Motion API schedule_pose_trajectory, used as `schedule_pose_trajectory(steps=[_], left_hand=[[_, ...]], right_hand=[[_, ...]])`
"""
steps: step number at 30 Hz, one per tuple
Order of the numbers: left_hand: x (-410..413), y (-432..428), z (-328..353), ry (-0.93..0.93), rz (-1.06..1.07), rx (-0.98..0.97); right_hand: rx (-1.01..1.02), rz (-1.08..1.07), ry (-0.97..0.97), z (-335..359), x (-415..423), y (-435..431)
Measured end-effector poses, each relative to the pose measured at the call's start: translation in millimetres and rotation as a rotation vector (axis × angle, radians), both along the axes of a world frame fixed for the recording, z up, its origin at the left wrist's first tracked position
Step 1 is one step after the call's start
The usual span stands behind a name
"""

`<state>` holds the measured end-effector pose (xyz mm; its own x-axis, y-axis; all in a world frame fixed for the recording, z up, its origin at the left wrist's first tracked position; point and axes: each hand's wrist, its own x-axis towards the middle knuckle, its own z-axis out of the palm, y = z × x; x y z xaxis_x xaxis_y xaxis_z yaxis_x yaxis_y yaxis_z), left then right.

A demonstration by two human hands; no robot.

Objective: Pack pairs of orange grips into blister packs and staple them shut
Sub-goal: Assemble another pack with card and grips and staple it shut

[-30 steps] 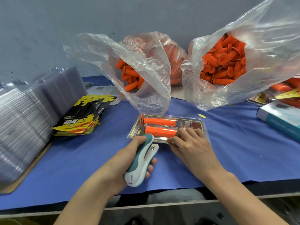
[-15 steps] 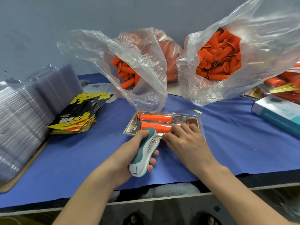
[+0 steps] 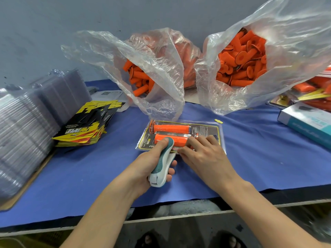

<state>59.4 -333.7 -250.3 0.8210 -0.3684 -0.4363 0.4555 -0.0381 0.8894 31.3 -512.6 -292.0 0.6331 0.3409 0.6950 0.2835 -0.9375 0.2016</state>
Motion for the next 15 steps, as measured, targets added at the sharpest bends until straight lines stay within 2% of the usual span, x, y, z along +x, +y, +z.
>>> schedule_pose_trajectory(steps=[15], left_hand=[[3.5,-0.8,-4.6,-0.027,0.004,0.053]], right_hand=[[-0.008,0.029,-0.021,3.8,-0.6,0.9]])
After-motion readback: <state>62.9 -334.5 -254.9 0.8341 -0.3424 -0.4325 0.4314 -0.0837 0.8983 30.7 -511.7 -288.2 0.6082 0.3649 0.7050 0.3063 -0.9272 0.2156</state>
